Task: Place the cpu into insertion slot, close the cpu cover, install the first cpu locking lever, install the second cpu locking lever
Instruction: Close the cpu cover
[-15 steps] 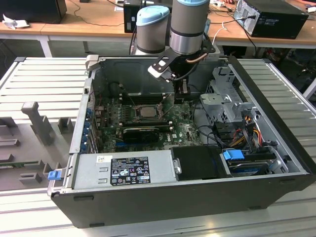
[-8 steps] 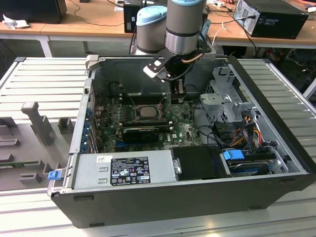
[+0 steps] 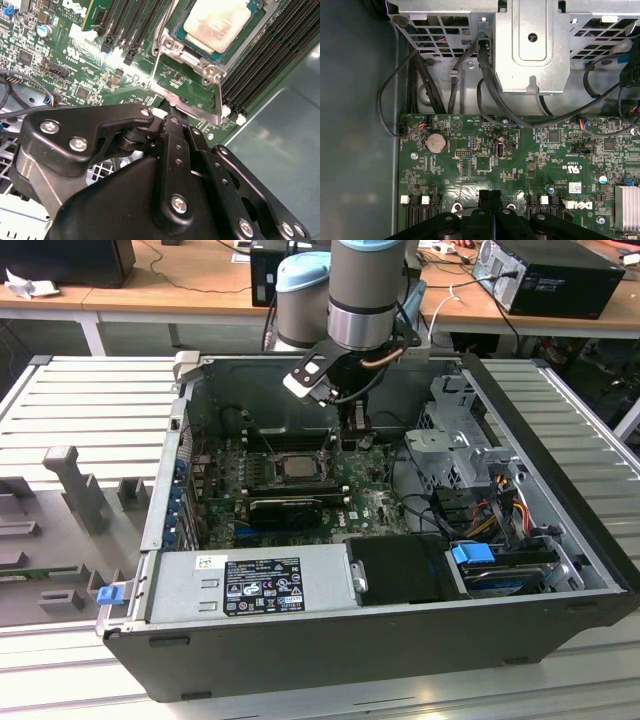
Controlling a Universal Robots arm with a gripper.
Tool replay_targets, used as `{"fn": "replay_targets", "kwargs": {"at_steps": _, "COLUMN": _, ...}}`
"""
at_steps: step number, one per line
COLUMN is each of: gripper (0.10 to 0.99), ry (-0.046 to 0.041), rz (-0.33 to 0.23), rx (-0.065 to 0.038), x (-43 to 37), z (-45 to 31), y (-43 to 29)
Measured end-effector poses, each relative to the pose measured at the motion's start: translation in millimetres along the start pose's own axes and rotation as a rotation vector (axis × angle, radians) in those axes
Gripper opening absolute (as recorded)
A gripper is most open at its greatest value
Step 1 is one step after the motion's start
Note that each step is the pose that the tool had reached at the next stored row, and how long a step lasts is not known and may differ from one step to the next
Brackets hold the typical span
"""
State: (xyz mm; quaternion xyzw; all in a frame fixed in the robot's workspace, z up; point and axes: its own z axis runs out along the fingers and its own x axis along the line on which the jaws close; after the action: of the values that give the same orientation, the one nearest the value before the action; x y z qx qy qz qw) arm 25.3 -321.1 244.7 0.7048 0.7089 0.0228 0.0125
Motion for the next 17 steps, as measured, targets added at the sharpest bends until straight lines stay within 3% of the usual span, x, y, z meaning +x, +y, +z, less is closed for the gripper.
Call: {"fn": "replay_targets", "kwargs": {"at_steps": 17, "gripper": 0.106, "ry": 0.0000, "rz": 0.000, "rx": 0.000, "x": 0.0, "z": -0.4, "y": -7.1}}
